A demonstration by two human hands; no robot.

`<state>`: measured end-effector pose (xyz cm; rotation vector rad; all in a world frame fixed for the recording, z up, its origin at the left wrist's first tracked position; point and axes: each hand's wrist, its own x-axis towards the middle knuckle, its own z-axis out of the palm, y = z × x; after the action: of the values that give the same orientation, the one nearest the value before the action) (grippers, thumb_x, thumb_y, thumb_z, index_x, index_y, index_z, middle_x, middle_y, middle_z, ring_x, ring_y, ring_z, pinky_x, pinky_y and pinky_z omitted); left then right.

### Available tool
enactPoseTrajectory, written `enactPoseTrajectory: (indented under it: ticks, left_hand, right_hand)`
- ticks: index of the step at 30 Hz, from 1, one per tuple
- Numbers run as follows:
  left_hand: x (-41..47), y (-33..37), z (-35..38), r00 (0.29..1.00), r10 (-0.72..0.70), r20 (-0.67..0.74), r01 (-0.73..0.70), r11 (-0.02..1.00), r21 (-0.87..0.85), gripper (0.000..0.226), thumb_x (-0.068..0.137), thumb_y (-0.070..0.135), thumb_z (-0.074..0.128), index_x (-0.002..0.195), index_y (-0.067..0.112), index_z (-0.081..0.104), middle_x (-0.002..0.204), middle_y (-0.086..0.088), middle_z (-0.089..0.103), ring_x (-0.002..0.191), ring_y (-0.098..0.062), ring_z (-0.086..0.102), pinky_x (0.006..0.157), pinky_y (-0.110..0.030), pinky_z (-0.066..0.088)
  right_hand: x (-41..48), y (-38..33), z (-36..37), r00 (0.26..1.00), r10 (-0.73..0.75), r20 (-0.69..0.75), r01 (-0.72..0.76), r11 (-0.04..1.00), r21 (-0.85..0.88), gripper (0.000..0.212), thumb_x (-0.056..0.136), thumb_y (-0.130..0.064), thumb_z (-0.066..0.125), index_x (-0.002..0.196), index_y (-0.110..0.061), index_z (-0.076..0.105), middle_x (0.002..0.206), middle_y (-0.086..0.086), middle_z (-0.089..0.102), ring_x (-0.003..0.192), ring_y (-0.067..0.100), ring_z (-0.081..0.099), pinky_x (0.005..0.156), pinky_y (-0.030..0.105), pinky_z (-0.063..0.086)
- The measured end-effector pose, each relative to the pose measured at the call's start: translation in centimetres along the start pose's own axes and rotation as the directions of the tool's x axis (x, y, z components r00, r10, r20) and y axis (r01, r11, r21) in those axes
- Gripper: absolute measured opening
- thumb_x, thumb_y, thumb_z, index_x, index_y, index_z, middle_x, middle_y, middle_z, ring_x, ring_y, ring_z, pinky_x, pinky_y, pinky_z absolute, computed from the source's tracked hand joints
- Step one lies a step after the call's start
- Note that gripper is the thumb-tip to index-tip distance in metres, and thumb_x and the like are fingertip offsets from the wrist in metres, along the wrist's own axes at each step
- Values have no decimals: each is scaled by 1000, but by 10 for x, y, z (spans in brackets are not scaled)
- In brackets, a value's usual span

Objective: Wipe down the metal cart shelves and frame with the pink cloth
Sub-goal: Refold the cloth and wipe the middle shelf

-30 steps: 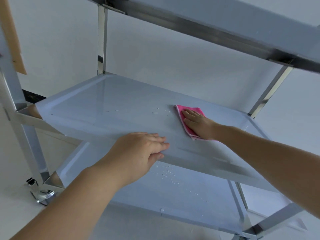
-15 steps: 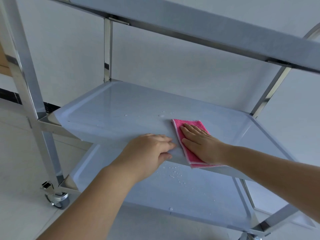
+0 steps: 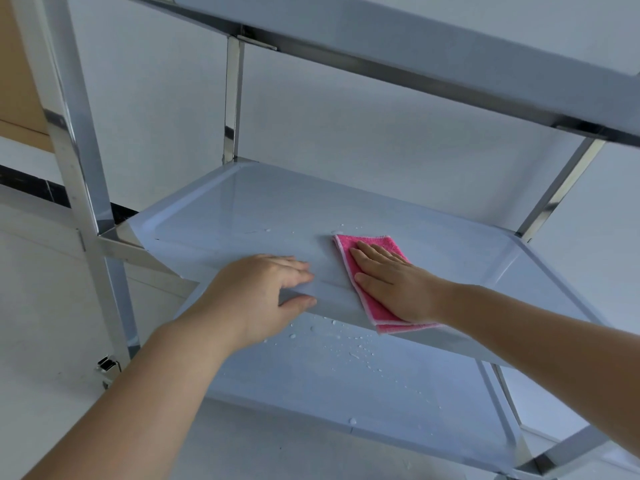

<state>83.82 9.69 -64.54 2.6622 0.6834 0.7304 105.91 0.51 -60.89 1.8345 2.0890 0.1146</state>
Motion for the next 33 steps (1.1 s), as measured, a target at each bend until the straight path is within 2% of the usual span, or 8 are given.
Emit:
enactPoseTrajectory:
  ticks: [4,6,9,12,23,28,31,33]
  left_hand:
    - [-2,0,1,1000,7,-18,-7,1000,-3,54,75,49,45,121,27,63,134,12,54,128,-1,44,101,-11,24]
    - [-2,0,1,1000,13,-11,-13,1000,-3,55,76,47,43,123,27,62,135,12,52,129,0,42,102,-11,23]
    - [-3,-1,1,1000,25,0,-25,1000,-4,54,77,45,43,124,27,61,136,11,52,130,-1,42,105,-12,21]
    - [-4,-2,1,999,41,-6,-41,999,7,48,78,39,48,121,22,64,132,6,56,127,-7,48,107,-19,23]
    - [-2,-5,4,993,115,-7,-114,991,75,43,79,38,44,104,18,73,112,2,69,105,-14,65,91,-42,49]
    - [-3,-7,5,990,139,-28,-136,987,81,42,79,39,43,103,23,74,111,7,70,105,-10,65,90,-34,49]
    - [-2,-8,3,989,150,3,-149,983,103,43,80,39,41,106,25,72,115,8,68,107,-8,63,95,-22,44]
    - [1,-6,-4,988,130,88,-140,983,121,50,83,44,35,123,28,62,132,11,57,122,-3,51,106,-18,29]
  right_hand:
    - [22,15,8,969,-111,-220,86,989,-120,74,104,-29,1,114,12,61,121,37,56,112,52,55,94,54,41]
    - [37,29,16,961,-151,-231,107,975,-193,72,105,-26,3,106,10,66,112,36,61,102,52,61,88,54,41]
    - [59,36,5,975,-115,-192,79,979,-187,59,104,-29,9,137,7,43,145,34,32,135,48,33,113,45,17]
    - [77,56,3,998,49,-38,-54,986,-155,48,105,-19,20,151,-5,17,159,18,2,148,30,1,118,31,-2]
    - [130,117,8,961,276,5,-276,961,-24,45,104,-17,27,147,-5,29,159,13,14,147,27,12,119,34,8]
    - [144,136,12,968,249,26,-240,951,-194,48,104,-23,30,149,-7,25,159,11,15,146,25,14,119,34,9]
    - [152,150,25,957,265,-119,-274,959,-66,54,103,-32,32,150,-9,21,159,8,16,147,21,13,120,37,11]
    - [157,148,23,947,316,-62,-306,943,132,55,102,-33,32,151,-10,21,159,7,15,147,21,13,120,38,10]
